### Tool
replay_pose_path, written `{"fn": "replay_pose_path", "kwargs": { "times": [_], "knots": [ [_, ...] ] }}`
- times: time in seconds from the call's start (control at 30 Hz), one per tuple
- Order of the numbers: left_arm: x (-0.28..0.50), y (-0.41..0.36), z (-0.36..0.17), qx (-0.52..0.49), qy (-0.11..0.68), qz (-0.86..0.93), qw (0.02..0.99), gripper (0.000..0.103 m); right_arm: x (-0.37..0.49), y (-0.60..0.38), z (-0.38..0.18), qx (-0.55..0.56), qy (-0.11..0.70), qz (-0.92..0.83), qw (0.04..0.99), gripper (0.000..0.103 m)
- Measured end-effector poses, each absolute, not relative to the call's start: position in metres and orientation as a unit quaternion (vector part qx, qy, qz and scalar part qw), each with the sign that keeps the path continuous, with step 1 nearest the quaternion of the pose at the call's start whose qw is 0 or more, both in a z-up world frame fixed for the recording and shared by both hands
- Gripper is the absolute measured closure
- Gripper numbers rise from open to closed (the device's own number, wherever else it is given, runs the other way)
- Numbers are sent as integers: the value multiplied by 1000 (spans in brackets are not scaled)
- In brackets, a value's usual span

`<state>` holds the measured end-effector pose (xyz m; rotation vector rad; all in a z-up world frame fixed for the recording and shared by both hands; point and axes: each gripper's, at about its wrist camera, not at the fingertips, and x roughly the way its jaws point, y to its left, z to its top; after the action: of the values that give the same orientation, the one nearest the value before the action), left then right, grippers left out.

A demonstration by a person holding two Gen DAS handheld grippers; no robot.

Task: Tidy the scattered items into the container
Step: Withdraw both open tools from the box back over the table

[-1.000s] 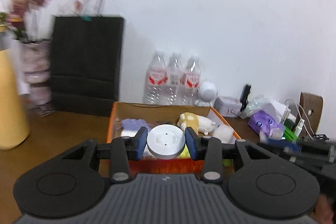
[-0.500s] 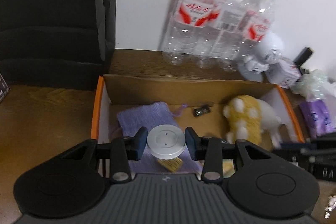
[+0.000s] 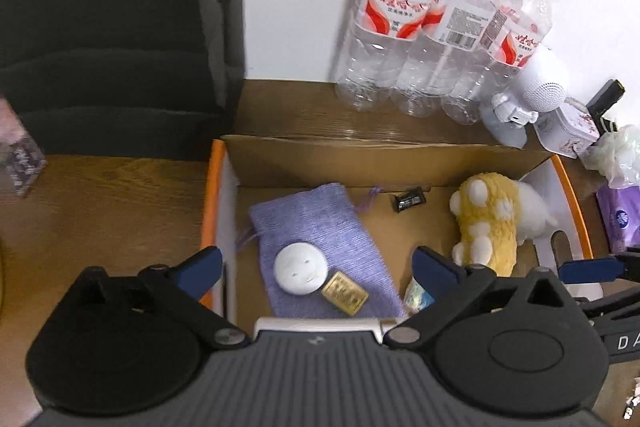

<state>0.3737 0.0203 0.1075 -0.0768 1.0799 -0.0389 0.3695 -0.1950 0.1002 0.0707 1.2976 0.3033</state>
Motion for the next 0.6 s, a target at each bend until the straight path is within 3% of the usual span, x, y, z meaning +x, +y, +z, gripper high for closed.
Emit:
{"fn": "replay_pose_path", "kwargs": {
  "times": [0.43, 0.6],
  "knots": [
    [307, 9, 143, -16, 533, 12, 846, 0, 317, -207, 127, 43, 589, 128, 797, 14],
    [269, -1, 168, 10, 500, 22, 866, 0, 286, -209, 145, 37, 566, 120, 815, 13]
  ]
}}
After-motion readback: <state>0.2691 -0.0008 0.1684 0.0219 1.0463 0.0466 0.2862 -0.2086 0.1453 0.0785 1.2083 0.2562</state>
